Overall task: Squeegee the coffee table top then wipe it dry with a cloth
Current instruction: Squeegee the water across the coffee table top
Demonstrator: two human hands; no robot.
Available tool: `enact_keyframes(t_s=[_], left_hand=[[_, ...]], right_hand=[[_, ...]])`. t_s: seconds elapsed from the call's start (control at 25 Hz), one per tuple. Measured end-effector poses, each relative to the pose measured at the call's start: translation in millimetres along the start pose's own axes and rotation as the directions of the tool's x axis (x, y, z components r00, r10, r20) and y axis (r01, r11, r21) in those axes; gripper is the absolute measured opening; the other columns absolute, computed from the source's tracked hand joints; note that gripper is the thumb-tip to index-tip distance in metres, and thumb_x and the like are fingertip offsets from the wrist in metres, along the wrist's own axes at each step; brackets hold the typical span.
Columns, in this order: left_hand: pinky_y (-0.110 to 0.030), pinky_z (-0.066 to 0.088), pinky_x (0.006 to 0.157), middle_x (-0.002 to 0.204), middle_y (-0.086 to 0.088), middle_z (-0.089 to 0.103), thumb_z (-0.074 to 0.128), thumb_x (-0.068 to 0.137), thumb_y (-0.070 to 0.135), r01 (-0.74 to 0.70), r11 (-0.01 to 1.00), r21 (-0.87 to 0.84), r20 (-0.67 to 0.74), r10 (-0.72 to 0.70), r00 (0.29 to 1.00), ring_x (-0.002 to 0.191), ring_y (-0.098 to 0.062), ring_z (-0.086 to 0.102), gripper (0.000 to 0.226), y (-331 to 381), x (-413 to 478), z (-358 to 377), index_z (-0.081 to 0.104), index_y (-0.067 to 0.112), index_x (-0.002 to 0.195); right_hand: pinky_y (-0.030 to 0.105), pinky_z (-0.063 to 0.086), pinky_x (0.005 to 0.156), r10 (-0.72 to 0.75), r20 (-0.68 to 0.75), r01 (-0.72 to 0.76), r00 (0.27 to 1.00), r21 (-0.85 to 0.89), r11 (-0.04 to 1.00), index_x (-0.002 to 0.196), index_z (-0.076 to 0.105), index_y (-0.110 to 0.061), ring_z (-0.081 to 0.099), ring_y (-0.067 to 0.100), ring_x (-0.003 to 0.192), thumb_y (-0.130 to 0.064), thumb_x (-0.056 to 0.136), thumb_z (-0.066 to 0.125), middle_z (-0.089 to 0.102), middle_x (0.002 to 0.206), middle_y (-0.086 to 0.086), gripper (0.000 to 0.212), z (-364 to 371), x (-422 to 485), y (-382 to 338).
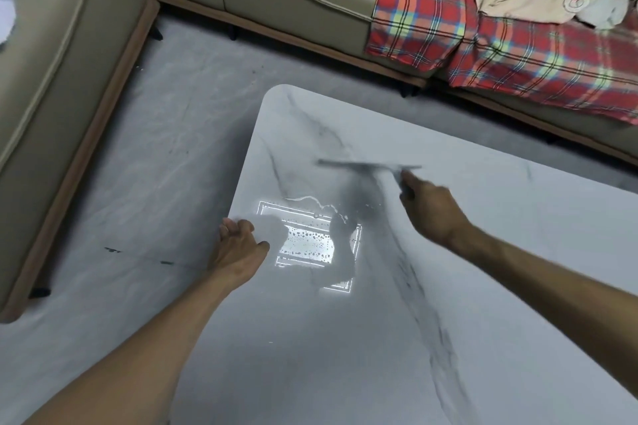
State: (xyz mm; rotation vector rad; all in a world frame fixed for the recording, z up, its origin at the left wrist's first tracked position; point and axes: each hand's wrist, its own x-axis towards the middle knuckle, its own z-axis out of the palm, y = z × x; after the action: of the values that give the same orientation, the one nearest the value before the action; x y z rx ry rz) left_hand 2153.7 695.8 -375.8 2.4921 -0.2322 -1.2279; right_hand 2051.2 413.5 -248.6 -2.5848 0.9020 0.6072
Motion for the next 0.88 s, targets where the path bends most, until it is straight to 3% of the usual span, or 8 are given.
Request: enact_keyframes(t_s=[0.12, 0.24, 0.32, 0.4, 0.48, 0.6, 0.72, 0.88], left_hand=[[-0.042, 0.037, 0.104, 0.134, -0.008, 0.026, 0.049, 0.084, 0.028, 0.002, 1.000, -0.014, 0.002, -0.002, 1.000, 0.132, -0.026, 0.028, 0.045, -1.6, 1.4, -0.4, 0.040, 0.015, 0.126], [-0.040, 0.037, 0.104, 0.135, -0.004, 0.024, 0.050, 0.082, 0.027, 0.004, 0.999, -0.038, -0.007, -0.004, 1.000, 0.134, -0.023, 0.026, 0.048, -3.5, 1.4, 1.6, 0.039, 0.017, 0.128], [-0.039, 0.034, 0.106, 0.139, -0.004, 0.021, 0.051, 0.081, 0.026, -0.009, 1.000, -0.020, -0.017, 0.009, 1.000, 0.138, -0.021, 0.020, 0.051, -5.7, 0.7, 4.4, 0.037, 0.016, 0.129], [-0.040, 0.035, 0.107, 0.142, -0.005, 0.019, 0.051, 0.082, 0.026, -0.011, 1.000, -0.006, -0.011, 0.010, 1.000, 0.139, -0.021, 0.019, 0.051, -6.1, -1.0, 4.8, 0.036, 0.015, 0.129], [-0.040, 0.038, 0.103, 0.141, -0.005, 0.021, 0.052, 0.082, 0.025, -0.011, 1.000, -0.030, -0.008, 0.010, 1.000, 0.135, -0.022, 0.027, 0.050, -4.5, -2.2, 3.2, 0.036, 0.016, 0.129], [-0.038, 0.045, 0.087, 0.131, -0.006, 0.039, 0.051, 0.082, 0.022, 0.010, 0.990, -0.141, -0.046, -0.017, 0.999, 0.113, -0.030, 0.049, 0.050, -7.1, -6.0, -0.5, 0.033, 0.019, 0.129], [-0.039, 0.049, 0.075, 0.105, -0.008, 0.057, 0.051, 0.085, 0.019, 0.041, 0.953, -0.299, -0.159, -0.092, 0.983, 0.089, -0.034, 0.058, 0.045, -16.5, -12.6, -6.0, 0.029, 0.022, 0.124], [-0.032, 0.046, 0.078, 0.108, 0.005, 0.054, 0.064, 0.086, 0.013, -0.056, 0.918, -0.393, -0.339, -0.088, 0.937, 0.089, -0.021, 0.056, 0.039, -36.9, -23.5, -12.0, 0.040, 0.017, 0.117]], right_hand=[[0.035, 0.046, 0.062, 0.063, -0.061, -0.053, 0.996, 0.157, 0.986, 0.106, 0.047, -0.013, 0.055, 0.037, 0.076, -0.016, 0.099, 0.037, 0.062, 0.106, 0.031, 0.012, -14.5, 69.9, -35.9], [0.019, 0.038, 0.036, 0.135, -0.056, -0.121, 0.989, 0.198, 0.973, 0.114, 0.049, -0.011, 0.055, 0.030, 0.063, -0.009, 0.096, 0.036, 0.061, 0.101, 0.025, 0.022, -4.4, 121.5, -73.5], [0.028, 0.050, 0.052, 0.130, -0.065, -0.117, 0.989, 0.176, 0.977, 0.124, 0.048, -0.008, 0.063, 0.037, 0.081, -0.009, 0.094, 0.037, 0.060, 0.108, 0.022, 0.032, 15.1, 122.2, -92.7], [0.038, 0.042, 0.070, 0.019, -0.063, -0.011, 0.998, 0.125, 0.992, 0.125, 0.044, -0.010, 0.057, 0.043, 0.100, -0.013, 0.096, 0.039, 0.060, 0.114, 0.023, 0.030, 38.5, 98.4, -99.2], [0.036, 0.035, 0.067, -0.124, -0.010, 0.124, 0.992, 0.063, 0.990, 0.129, 0.040, -0.015, 0.058, 0.044, 0.095, -0.015, 0.096, 0.039, 0.062, 0.107, 0.024, 0.032, 57.2, 62.9, -89.9], [0.036, 0.038, 0.062, -0.218, 0.077, 0.218, 0.973, 0.010, 0.976, 0.137, 0.032, -0.026, 0.058, 0.040, 0.080, -0.016, 0.095, 0.039, 0.064, 0.096, 0.019, 0.043, 65.3, 11.7, -56.0], [0.039, 0.046, 0.062, -0.206, 0.176, 0.229, 0.963, -0.123, 0.966, 0.137, 0.031, -0.031, 0.058, 0.040, 0.078, -0.020, 0.095, 0.040, 0.066, 0.093, 0.013, 0.044, 54.8, -31.2, -13.3], [0.045, 0.053, 0.074, -0.164, 0.193, 0.191, 0.967, -0.128, 0.973, 0.130, 0.042, -0.024, 0.062, 0.043, 0.086, -0.028, 0.099, 0.041, 0.068, 0.098, 0.018, 0.031, 31.3, -49.3, 4.1]])
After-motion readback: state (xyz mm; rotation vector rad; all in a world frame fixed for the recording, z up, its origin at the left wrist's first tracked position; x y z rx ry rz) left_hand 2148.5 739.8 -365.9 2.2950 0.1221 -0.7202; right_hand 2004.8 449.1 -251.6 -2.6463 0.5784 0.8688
